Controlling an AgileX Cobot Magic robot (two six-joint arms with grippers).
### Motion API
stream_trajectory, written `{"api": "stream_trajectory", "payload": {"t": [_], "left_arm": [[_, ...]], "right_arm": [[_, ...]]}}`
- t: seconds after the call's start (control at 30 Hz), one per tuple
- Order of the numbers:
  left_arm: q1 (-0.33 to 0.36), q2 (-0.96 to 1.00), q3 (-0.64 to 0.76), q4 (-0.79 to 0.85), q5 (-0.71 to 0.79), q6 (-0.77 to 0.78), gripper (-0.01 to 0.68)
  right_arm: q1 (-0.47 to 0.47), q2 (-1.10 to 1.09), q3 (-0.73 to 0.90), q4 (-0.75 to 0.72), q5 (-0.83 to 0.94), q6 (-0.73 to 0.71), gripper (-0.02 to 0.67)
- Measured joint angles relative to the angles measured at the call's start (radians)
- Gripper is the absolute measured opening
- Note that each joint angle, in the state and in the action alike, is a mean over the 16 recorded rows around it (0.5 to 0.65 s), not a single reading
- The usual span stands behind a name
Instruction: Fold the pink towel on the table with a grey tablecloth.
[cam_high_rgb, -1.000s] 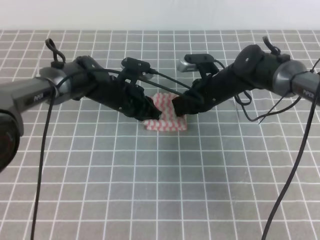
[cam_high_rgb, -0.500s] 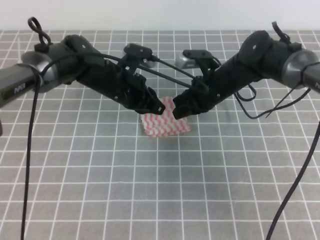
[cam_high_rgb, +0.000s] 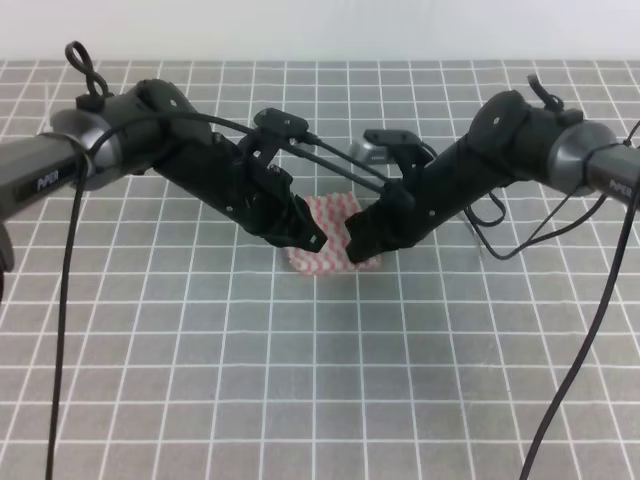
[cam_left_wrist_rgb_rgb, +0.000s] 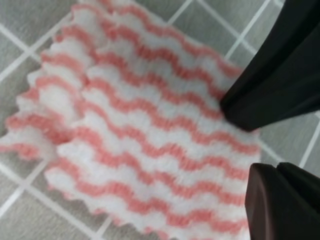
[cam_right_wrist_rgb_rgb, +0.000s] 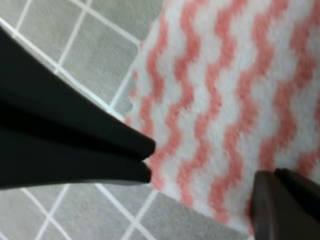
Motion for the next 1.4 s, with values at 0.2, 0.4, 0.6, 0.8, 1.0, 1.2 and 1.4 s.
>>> {"api": "stream_trajectory", "payload": {"t": [0.2,0.4,0.6,0.8,1.0,1.2,1.4], "left_arm": [[0.0,0.02,0.0,0.034,0.015,-0.007,0.001],[0.002,0.015,0.0,0.052,0.019,-0.017,0.001],[0.012,-0.08,0.0,0.069,-0.023,-0.037,0.001],[0.027,-0.272,0.001,0.132,-0.097,-0.103,0.001],[0.04,-0.498,0.037,0.231,-0.174,-0.213,0.001],[0.042,-0.724,0.172,0.331,-0.265,-0.338,0.001],[0.041,-0.954,0.405,0.398,-0.382,-0.447,0.001]], "right_arm": [[0.001,-0.043,-0.022,0.008,-0.014,-0.001,-0.017],[0.001,-0.121,-0.044,0.003,-0.037,-0.002,-0.017],[0.001,-0.231,-0.045,-0.017,-0.07,-0.002,-0.017],[0.001,-0.384,0.019,-0.034,-0.161,-0.005,-0.017],[0.001,-0.586,0.183,-0.004,-0.328,-0.028,-0.017],[0.001,-0.802,0.418,0.082,-0.514,-0.091,-0.017],[0.001,-0.999,0.631,0.169,-0.639,-0.159,-0.017]]}}
